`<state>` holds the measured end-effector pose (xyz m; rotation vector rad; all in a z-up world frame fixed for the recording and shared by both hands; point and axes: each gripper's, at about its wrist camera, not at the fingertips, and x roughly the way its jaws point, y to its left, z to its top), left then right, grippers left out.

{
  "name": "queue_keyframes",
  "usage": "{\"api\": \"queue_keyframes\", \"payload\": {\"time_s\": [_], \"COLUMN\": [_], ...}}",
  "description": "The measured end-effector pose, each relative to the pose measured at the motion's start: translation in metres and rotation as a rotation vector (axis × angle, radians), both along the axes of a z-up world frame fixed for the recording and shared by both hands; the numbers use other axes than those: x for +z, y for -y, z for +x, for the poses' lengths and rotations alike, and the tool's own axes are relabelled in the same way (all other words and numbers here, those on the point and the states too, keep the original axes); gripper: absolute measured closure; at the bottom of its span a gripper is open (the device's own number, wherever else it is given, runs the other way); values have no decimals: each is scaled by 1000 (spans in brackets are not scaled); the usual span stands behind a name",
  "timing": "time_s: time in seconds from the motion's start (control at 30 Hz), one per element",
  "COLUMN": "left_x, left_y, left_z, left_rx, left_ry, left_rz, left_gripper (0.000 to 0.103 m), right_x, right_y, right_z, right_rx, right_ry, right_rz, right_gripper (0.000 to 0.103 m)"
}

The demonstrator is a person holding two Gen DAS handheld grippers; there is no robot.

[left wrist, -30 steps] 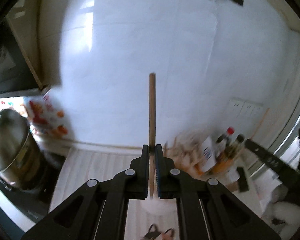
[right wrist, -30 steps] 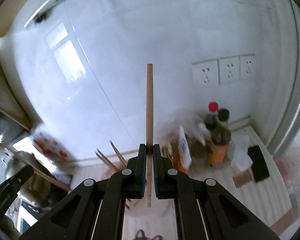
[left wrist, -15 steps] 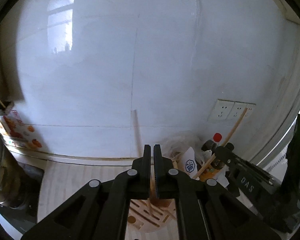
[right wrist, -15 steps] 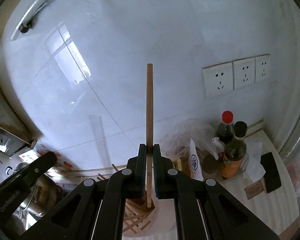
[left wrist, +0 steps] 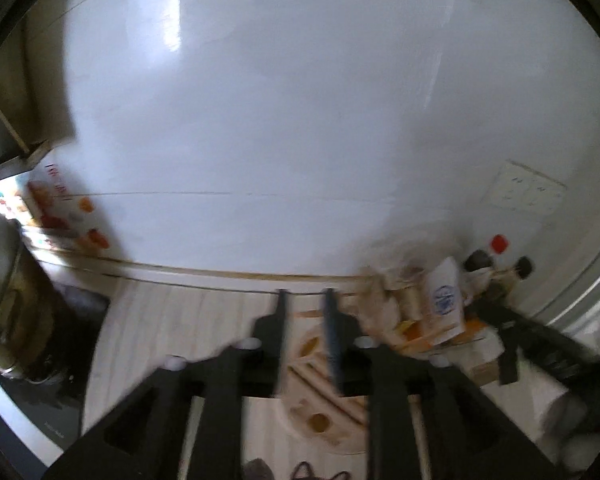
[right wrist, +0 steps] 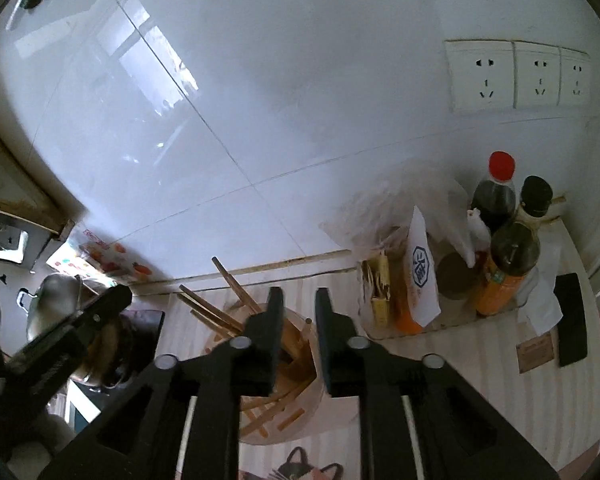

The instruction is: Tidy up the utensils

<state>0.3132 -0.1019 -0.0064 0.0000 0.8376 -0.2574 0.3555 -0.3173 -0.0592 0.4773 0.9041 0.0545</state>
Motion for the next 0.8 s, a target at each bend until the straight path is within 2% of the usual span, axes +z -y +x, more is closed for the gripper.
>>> {"api": "queue_keyframes", "payload": {"time_s": [0.03,0.07,0.13,0.2,0.23,0.27,0.3,0.33,0.47,0.53,0.8], "left_x": [-3,-5,-7,-10,-12,-14,-17,-20,-32,-37,-24], "left_y": [-6,-10,-19,-26,-30,-32,-34,-35,-37,-36,-31], "left_z": [0,1,-3,-8,-11,-16,-20,-25,-44,-55,-104], "left_rx": [21,30,52,71,80,89,96,102,105,100,74], "left_ry": [-8,-10,0,13,15,18,21,20,5,-3,16], "left_rz": [9,7,5,18,26,37,50,67,104,107,91], "left_gripper": [23,12,10,7,0,0,0,0,0,0,0], "right_x": [1,1,0,-1,-1,0,0,0,-2,-4,0], "right_y": [2,2,5,5,5,2,-1,-5,-25,-33,-47], "right_z": [-2,-3,-8,-14,-18,-23,-27,-31,-55,-65,-106], "right_rx": [-3,-4,-8,-19,-30,-34,-35,-39,-45,-42,-36], "right_ry": [-1,-5,-11,-15,-17,-16,-16,-16,-5,-7,12], "right_rz": [-2,-5,1,-14,-29,-52,-78,-115,-272,-328,-417], "right_gripper": [84,84,83,76,66,54,47,36,12,6,1]}}
